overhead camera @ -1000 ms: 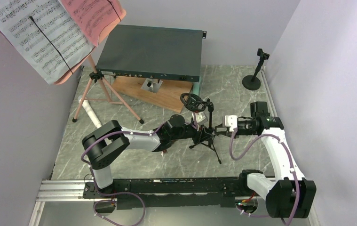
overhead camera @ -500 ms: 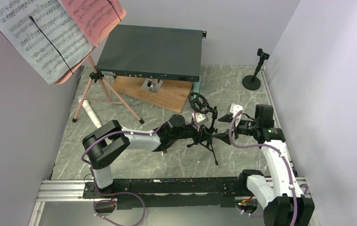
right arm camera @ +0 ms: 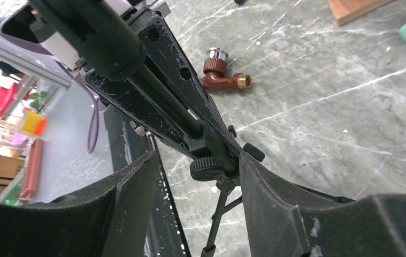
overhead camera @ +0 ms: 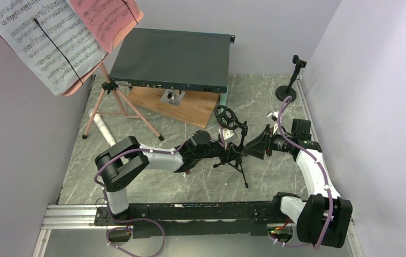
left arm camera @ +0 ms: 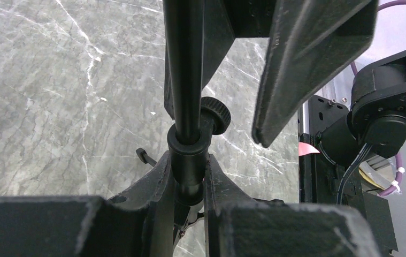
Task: Pack up the instrument practice props
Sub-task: Unscrew the knob on the microphone stand.
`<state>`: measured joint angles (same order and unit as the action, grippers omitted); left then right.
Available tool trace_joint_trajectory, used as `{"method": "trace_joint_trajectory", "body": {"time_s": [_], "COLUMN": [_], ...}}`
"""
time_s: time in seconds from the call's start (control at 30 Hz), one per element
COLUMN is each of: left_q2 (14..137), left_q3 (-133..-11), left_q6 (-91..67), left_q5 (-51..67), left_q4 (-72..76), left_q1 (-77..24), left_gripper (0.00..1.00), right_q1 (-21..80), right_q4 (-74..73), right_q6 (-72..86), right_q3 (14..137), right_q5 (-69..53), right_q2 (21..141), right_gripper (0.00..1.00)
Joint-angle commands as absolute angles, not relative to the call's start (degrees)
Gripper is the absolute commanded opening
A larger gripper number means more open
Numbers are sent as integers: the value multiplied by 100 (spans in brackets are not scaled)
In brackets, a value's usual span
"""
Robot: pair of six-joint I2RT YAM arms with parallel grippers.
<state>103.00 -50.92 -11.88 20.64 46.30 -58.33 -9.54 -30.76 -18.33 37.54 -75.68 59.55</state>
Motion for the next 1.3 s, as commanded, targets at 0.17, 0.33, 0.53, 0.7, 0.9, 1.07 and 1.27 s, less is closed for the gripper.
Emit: {"method": "trace_joint_trajectory", "body": {"time_s": [0.17, 0.33, 0.53, 0.7, 0.9, 1.07, 1.27], "left_q2": [10252, 10240, 10191, 10178, 10220, 10233, 10188], "left_q3": [-5211, -5212, -5181, -5168, -5189, -5213, -5212], "left_q6": [-1261, -1274, -1258, -1278, -1299, -1308, -1276], "left_q5": [2131, 2121, 2100, 2085, 2080, 2085, 2171], "left_q4": [5323, 5328, 5309, 5326, 5335, 5326, 5270], "left_q1": [-5854, -5854, -5854, -5855, -5857, -5854, -5855], "left_gripper": [0, 0, 0, 0, 0, 0, 0], "right_q1": [-993, -993, -923, -695, -482, -398, -411], "right_q4": [-3226, -3527, -4419, -4847, -5805, -5047, -4812], "right_q6": [-1670, -2079, -3248, -4183, -7923, -7684, -6637], "right_q3": [4078, 4201, 4603, 4733, 4415, 4202, 4280], "right_q5": [-7728, -7714, -7615, -7175, -6854, -6665, -7387], "right_q2": [6162, 6164, 6320, 6309, 5548, 5151, 5423], "right_gripper": [54, 38, 23, 19, 12, 22, 73]}}
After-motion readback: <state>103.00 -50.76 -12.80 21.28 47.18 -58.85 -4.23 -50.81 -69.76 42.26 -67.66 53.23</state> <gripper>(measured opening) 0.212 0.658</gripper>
